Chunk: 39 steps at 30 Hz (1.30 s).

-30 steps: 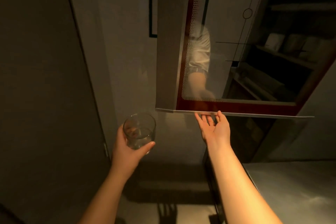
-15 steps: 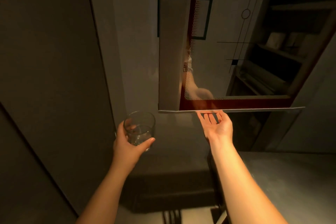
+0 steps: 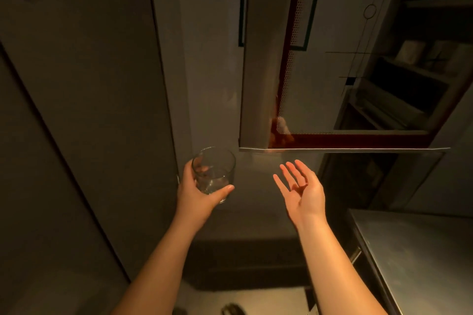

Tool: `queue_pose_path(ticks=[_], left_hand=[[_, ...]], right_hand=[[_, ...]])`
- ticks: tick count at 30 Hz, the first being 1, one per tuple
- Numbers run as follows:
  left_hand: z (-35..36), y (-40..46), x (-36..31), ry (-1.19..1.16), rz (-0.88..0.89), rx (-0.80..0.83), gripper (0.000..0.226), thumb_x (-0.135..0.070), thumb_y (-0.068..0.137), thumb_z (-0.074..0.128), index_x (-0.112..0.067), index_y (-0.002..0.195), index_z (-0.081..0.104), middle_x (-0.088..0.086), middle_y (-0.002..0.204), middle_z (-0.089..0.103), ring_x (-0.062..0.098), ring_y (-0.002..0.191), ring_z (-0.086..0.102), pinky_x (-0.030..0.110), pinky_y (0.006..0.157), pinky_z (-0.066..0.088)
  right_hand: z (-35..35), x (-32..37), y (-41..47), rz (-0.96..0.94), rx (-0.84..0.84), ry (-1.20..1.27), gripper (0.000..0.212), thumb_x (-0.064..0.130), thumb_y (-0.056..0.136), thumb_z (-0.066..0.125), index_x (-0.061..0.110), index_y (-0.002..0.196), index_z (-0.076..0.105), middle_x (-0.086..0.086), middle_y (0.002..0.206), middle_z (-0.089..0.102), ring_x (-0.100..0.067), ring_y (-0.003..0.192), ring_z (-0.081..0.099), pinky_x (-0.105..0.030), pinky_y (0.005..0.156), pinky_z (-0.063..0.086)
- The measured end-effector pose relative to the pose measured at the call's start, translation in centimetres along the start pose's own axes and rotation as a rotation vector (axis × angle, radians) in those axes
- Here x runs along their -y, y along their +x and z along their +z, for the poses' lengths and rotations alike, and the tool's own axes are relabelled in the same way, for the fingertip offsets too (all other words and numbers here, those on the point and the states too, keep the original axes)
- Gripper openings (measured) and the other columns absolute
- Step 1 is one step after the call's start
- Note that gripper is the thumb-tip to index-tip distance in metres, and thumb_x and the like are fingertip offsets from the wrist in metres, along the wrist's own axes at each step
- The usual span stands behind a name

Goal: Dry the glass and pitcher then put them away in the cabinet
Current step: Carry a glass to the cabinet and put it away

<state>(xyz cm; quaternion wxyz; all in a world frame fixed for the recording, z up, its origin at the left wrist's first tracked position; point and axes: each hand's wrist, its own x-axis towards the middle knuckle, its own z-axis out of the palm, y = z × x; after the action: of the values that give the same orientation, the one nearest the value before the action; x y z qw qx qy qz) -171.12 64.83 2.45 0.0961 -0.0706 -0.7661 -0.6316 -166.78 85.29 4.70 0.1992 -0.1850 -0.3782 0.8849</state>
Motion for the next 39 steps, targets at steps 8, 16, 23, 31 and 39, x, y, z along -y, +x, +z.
queue_pose_path(ticks=[8, 16, 23, 31, 39], left_hand=[[-2.0, -0.3, 0.3, -0.019, -0.007, -0.041, 0.093, -0.029, 0.051, 0.094, -0.029, 0.13, 0.044, -0.008, 0.124, 0.057, 0.011, 0.115, 0.056, 0.038, 0.1, 0.049], [-4.1, 2.4, 0.8, -0.014, 0.007, -0.123, 0.086, -0.046, 0.043, 0.081, -0.033, 0.123, 0.051, -0.014, 0.11, 0.065, 0.004, 0.103, 0.063, 0.035, 0.091, 0.053], [-4.7, 7.0, 2.9, -0.056, -0.022, -0.098, 0.077, -0.041, 0.046, 0.081, -0.041, 0.117, 0.05, -0.017, 0.11, 0.064, -0.002, 0.102, 0.062, 0.027, 0.09, 0.052], [-5.0, 15.2, 5.6, -0.079, -0.038, -0.021, 0.086, -0.046, 0.045, 0.086, -0.04, 0.123, 0.051, -0.012, 0.118, 0.065, 0.007, 0.111, 0.061, 0.037, 0.096, 0.051], [-3.5, 21.9, 6.6, -0.055, 0.022, 0.081, 0.079, -0.025, 0.055, 0.092, -0.045, 0.117, 0.047, -0.021, 0.112, 0.059, 0.006, 0.11, 0.059, 0.027, 0.091, 0.051]], right_hand=[[3.8, -5.0, -1.9, -0.141, 0.476, -0.51, 0.036, 0.024, 0.091, 0.061, 0.026, 0.127, 0.056, 0.002, 0.126, 0.062, -0.012, 0.118, 0.058, -0.038, 0.104, 0.044], [7.7, -8.5, -0.9, -0.186, 0.654, -0.668, 0.051, 0.026, 0.081, 0.073, 0.031, 0.129, 0.055, 0.008, 0.128, 0.061, -0.007, 0.12, 0.056, -0.036, 0.104, 0.045], [10.4, -10.9, 3.2, -0.133, 0.605, -0.666, 0.063, 0.034, 0.071, 0.077, 0.023, 0.129, 0.056, 0.005, 0.125, 0.064, -0.013, 0.118, 0.058, -0.041, 0.102, 0.047], [14.3, -13.3, 8.6, -0.093, 0.53, -0.63, 0.054, 0.023, 0.078, 0.077, 0.021, 0.128, 0.056, 0.004, 0.122, 0.064, -0.015, 0.117, 0.059, -0.031, 0.095, 0.051], [16.4, -13.9, 13.0, -0.194, 0.437, -0.628, 0.056, 0.032, 0.079, 0.072, 0.027, 0.132, 0.053, 0.013, 0.125, 0.06, -0.002, 0.112, 0.059, -0.023, 0.089, 0.052]])
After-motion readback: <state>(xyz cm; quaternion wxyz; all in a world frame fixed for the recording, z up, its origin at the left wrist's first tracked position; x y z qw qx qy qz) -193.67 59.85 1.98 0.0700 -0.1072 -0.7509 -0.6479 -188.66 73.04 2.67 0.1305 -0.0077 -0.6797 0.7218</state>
